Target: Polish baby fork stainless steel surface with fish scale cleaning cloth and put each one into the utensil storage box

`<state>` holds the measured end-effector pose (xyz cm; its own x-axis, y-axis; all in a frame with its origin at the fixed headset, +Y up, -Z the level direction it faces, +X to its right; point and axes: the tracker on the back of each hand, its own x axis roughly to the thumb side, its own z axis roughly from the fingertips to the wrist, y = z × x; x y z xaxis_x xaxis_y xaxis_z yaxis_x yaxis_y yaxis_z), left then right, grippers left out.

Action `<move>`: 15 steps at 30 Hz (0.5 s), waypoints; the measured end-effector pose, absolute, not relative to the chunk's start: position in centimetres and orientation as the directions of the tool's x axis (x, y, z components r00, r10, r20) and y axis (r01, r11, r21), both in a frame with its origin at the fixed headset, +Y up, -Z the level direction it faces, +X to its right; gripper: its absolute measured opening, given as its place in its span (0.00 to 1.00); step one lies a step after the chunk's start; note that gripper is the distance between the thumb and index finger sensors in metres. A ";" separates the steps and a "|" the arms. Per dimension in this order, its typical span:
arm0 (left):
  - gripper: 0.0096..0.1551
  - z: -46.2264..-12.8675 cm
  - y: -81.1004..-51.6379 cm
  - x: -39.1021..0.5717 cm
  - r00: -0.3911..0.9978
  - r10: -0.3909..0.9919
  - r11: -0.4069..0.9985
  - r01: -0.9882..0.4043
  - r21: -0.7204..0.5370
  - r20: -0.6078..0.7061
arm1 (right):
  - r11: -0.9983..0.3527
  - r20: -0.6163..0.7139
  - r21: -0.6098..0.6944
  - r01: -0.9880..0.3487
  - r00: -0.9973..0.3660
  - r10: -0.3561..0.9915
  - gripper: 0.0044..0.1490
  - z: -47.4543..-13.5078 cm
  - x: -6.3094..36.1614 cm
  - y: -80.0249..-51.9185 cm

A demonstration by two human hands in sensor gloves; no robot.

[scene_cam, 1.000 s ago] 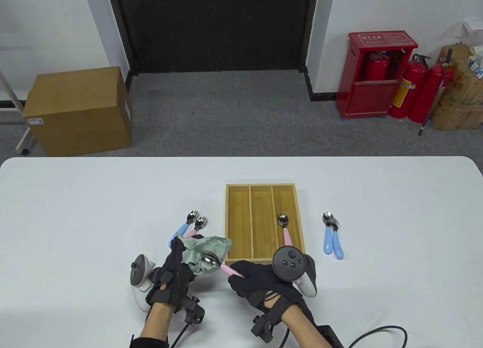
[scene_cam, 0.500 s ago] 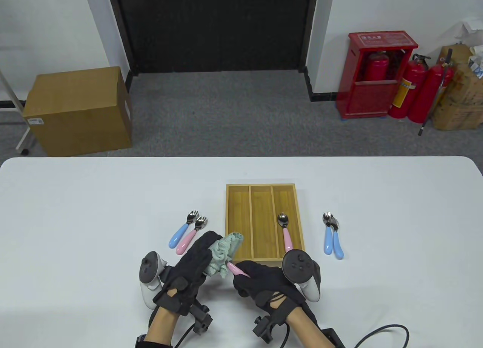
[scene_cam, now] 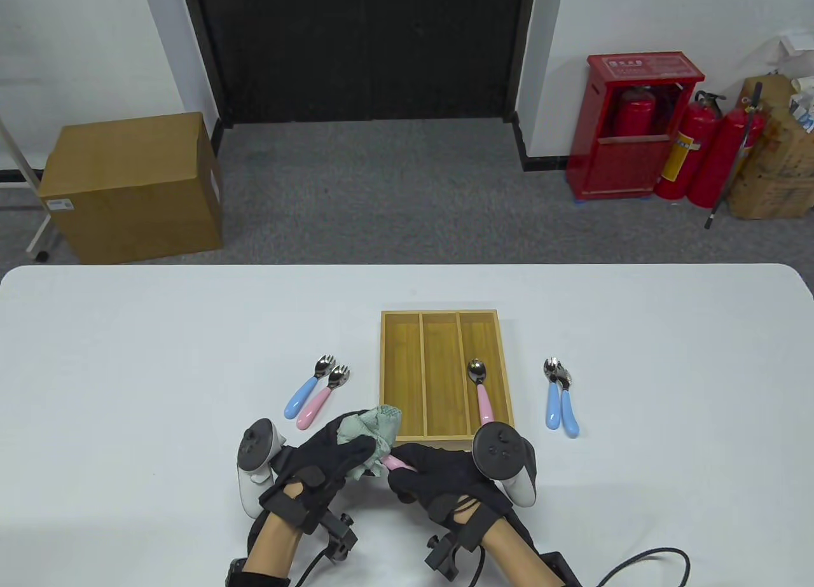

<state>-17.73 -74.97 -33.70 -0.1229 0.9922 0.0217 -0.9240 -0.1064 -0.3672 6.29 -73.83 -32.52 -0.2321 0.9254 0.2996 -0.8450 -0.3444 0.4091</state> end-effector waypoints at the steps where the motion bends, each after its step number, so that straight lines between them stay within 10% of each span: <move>1: 0.29 -33.7 -74.9 -17.8 -0.110 0.993 -0.091 -0.931 -0.354 0.034 | -0.347 0.298 0.409 -0.844 -0.236 0.925 0.28 -32.5 6.3 -73.9; 15: 0.28 -33.4 -72.8 -18.2 0.273 0.942 0.310 -0.930 -0.197 0.195 | -0.490 0.358 0.318 -0.812 -0.376 0.855 0.28 -32.9 6.9 -73.5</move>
